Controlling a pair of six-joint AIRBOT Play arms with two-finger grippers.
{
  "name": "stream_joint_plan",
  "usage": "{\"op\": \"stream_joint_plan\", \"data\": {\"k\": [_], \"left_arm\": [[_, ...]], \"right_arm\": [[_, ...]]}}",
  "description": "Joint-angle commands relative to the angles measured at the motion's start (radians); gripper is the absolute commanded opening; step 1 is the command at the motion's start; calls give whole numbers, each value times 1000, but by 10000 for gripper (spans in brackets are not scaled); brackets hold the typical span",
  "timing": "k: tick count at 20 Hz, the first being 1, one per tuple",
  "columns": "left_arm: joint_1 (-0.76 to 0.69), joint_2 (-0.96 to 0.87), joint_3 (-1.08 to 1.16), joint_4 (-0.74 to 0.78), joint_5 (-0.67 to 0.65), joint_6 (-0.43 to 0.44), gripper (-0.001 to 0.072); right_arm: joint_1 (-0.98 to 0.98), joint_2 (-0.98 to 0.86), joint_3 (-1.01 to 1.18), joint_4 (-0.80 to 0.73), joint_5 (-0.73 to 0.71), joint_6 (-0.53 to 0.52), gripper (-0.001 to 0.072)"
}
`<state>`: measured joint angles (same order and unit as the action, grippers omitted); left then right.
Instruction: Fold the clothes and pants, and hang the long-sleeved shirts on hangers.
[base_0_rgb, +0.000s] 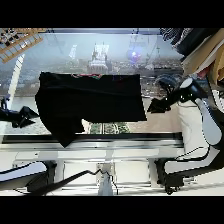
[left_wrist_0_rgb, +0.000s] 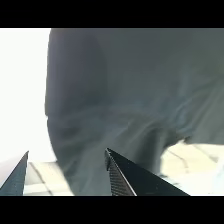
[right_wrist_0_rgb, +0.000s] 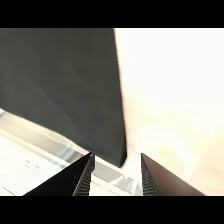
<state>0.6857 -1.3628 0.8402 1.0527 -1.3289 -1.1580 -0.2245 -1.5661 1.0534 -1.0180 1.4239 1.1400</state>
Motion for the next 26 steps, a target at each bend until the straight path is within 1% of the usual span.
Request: {"op": "stream_joint_plan", "data": {"k": [1,2,3,5,7,8,9,10,11,12,13,14,17,19,21,22,23,25,26], "left_arm": [[-11,75,-154,8,86,49,523],[-21,74,-169,9,95,49,550],[-31,74,-182,9,112,49,553],[-55,74,-208,-16,142,61,552],[-79,74,-233,-69,160,93,539],[-92,74,-242,-82,168,92,457],[-101,74,-245,-88,166,92,256],[-101,76,-245,-91,161,92,47],[-97,77,-244,-100,153,89,11],[-89,78,-243,-108,140,90,11],[-80,80,-241,-119,126,90,11],[-71,84,-238,-132,115,90,11],[-43,90,-202,-217,47,119,9],[-20,90,-136,-340,-21,127,8],[-10,89,-26,-467,-43,116,5],[-13,83,46,-510,-21,88,5],[-25,71,115,-538,19,64,5],[-68,14,258,-542,119,-4,5],[-101,-34,329,-542,157,-34,5]], "right_arm": [[-17,34,-132,42,-96,-87,357],[-17,32,-135,49,-114,-88,357],[-17,27,-135,50,-116,-88,357],[-16,22,-138,61,-114,-103,357],[-15,22,-146,119,-116,-137,348],[-14,22,-149,143,-117,-141,343],[-10,22,-150,150,-105,-141,288],[-1,22,-150,149,-83,-140,268],[9,22,-150,150,-52,-141,262],[19,22,-150,150,-27,-148,188],[27,23,-150,151,-22,-147,45],[30,25,-150,158,-20,-147,12],[32,53,-143,177,-1,-147,11],[32,97,-110,206,-1,-136,11],[32,121,-47,282,-29,-117,10],[38,118,-2,303,-80,-77,9],[46,112,40,297,-163,-29,8],[58,70,124,277,-295,75,7],[64,37,163,279,-330,107,7]]}}
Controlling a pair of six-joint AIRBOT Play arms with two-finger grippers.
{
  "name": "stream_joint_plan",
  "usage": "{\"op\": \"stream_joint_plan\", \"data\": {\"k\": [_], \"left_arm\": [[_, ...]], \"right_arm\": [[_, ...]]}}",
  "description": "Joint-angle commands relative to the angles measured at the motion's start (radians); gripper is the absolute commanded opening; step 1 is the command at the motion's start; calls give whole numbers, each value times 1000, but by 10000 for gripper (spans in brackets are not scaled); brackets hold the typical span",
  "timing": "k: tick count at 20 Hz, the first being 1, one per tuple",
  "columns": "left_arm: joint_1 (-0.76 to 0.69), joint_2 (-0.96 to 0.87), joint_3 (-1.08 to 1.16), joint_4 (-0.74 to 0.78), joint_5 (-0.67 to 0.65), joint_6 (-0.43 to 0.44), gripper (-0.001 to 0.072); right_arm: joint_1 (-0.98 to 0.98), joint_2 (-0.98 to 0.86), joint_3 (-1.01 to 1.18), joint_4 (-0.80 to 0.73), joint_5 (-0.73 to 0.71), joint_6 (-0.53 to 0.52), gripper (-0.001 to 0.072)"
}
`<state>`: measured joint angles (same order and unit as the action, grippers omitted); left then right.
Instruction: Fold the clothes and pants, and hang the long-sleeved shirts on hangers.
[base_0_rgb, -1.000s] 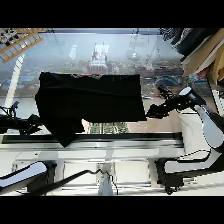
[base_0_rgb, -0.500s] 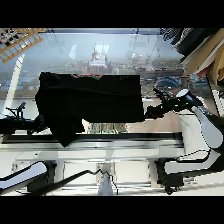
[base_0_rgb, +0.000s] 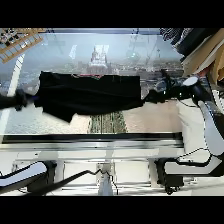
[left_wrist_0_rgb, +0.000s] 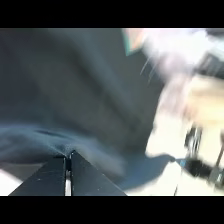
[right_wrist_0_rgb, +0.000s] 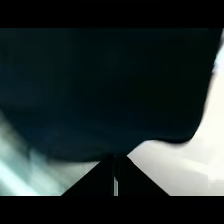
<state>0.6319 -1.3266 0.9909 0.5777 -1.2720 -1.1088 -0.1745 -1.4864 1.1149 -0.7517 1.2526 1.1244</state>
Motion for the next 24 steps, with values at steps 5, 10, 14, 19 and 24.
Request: {"op": "stream_joint_plan", "data": {"k": [5,10,14,19,24], "left_arm": [[-199,-353,456,-123,282,-203,5],[-256,-546,530,-122,281,-230,10],[-214,-552,531,-123,263,-227,424],[-147,-511,531,-123,181,-200,424],[-150,-498,531,-118,20,-92,402]], "right_arm": [[56,-244,327,14,-275,193,7],[131,-373,460,5,-305,100,291],[97,-367,460,-158,-197,201,459],[73,-374,384,-119,-104,175,461],[87,-427,381,-83,-101,168,460]]}}
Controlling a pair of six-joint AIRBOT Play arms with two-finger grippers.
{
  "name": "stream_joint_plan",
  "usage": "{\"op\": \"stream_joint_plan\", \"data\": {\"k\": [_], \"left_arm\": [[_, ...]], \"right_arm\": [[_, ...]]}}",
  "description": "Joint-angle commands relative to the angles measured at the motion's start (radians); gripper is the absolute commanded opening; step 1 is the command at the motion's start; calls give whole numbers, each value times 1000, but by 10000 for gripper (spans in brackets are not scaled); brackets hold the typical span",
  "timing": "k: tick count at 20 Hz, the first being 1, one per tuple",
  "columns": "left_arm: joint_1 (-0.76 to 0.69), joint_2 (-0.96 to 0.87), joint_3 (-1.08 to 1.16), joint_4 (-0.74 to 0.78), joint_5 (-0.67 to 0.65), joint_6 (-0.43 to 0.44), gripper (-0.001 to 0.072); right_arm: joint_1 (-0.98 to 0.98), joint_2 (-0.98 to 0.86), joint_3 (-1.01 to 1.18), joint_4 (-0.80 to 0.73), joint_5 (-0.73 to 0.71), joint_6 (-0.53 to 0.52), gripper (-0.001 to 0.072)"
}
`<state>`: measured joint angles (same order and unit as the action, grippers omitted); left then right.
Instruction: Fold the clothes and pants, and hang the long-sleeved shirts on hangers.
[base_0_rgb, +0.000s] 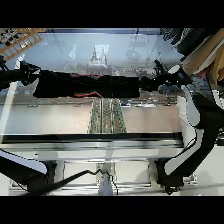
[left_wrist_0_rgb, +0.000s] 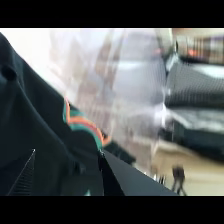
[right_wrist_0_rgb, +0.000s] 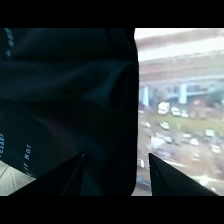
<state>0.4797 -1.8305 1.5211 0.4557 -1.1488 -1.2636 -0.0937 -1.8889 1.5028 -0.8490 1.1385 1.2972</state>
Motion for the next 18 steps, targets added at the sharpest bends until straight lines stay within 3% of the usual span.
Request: {"op": "stream_joint_plan", "data": {"k": [1,2,3,4,5,6,8,10,11,15,18], "left_arm": [[-4,6,0,10,-128,86,391],[-12,6,0,19,-143,103,316],[-24,6,0,40,-144,105,257],[-40,5,0,67,-144,104,203],[-62,5,0,105,-147,99,152],[-86,5,0,140,-159,91,114],[-146,5,0,228,-183,56,31],[-217,5,0,351,-184,-10,9],[-258,5,-2,408,-185,-49,9],[-423,-8,-21,460,-123,-58,9],[-492,-27,-21,460,-26,-68,9]], "right_arm": [[11,-32,-7,37,16,-10,457],[19,-40,-7,80,21,-45,439],[29,-43,-7,122,13,-81,325],[37,-43,-5,135,-13,-88,120],[40,-41,8,121,-16,-86,10],[40,-31,29,63,8,-73,9],[37,34,60,-235,48,45,9],[37,148,63,-594,90,165,9],[35,207,63,-709,115,170,9],[31,406,72,-732,152,164,8],[111,457,134,-559,148,200,7]]}}
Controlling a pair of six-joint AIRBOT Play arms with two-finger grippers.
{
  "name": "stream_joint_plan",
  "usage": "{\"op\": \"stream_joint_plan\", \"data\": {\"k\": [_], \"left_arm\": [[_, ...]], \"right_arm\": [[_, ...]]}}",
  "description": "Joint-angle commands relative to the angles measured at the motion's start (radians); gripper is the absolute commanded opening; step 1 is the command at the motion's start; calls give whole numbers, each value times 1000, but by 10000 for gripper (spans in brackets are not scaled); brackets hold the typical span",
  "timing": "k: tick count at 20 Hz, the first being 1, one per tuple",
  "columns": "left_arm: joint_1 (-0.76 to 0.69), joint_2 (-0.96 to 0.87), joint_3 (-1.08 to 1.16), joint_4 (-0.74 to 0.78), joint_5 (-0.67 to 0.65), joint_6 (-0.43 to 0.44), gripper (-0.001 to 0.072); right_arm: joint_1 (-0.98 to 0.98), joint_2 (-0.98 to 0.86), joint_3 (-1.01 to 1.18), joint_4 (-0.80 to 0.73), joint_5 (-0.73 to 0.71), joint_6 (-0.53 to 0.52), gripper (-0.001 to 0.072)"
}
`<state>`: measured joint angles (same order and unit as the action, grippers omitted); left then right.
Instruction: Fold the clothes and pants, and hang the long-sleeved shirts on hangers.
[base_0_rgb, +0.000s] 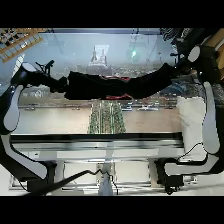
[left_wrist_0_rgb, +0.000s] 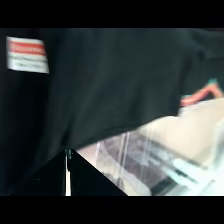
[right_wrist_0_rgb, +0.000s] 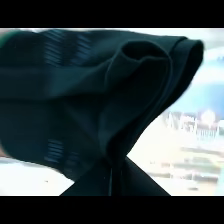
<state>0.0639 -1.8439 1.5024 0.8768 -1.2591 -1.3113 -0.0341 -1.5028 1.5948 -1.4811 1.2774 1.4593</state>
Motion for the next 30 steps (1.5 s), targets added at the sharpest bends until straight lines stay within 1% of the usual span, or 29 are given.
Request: {"op": "stream_joint_plan", "data": {"k": [1,2,4,6,7,9,10,11,13,14,15,16,17,18,19,21,22,23,24,25,27,28,29,30], "left_arm": [[-89,-24,-3,39,114,-21,9],[-95,-32,-2,39,138,-21,10],[-94,-43,-2,39,157,-21,9],[-68,-25,-2,35,137,-19,9],[-48,-3,-2,35,113,1,9],[1,59,-2,35,30,44,9],[30,91,-2,36,-24,64,9],[64,124,-2,36,-72,71,9],[126,175,-2,36,-98,86,9],[153,191,-2,36,-98,86,9],[175,200,-2,36,-98,86,9],[192,202,-2,36,-100,85,9],[204,200,-3,36,-100,85,10],[210,199,-3,36,-98,85,9],[212,198,-3,36,-95,85,9],[211,198,-3,36,-89,85,9],[209,198,-3,36,-90,85,10],[208,198,-3,36,-95,85,10],[208,198,-3,36,-104,85,10],[208,198,-3,36,-114,85,10],[208,198,-3,36,-131,85,10],[208,198,-3,35,-134,85,10],[207,198,-3,36,-134,85,10],[207,198,-3,35,-134,85,10]], "right_arm": [[107,67,58,153,-31,55,7],[172,61,59,202,-111,85,7],[327,16,59,222,-305,186,7],[465,-79,62,224,-475,248,7],[518,-142,75,236,-546,274,7],[598,-306,169,316,-639,274,7],[620,-385,242,361,-640,256,7],[639,-467,330,426,-630,210,7],[658,-596,494,537,-590,141,7],[661,-633,532,571,-582,129,9],[664,-640,518,587,-583,115,36],[663,-637,496,588,-560,114,188],[656,-636,489,593,-494,101,311],[647,-629,489,599,-421,83,408],[637,-612,489,596,-359,50,442],[603,-544,486,533,-315,31,442],[577,-502,478,467,-299,50,441],[541,-456,454,388,-273,97,441],[493,-410,417,317,-215,151,442],[436,-373,369,286,-140,185,442],[330,-328,256,308,-23,189,442],[288,-313,192,339,-7,188,445],[254,-305,131,381,-14,183,493],[225,-306,72,443,-34,164,526]]}}
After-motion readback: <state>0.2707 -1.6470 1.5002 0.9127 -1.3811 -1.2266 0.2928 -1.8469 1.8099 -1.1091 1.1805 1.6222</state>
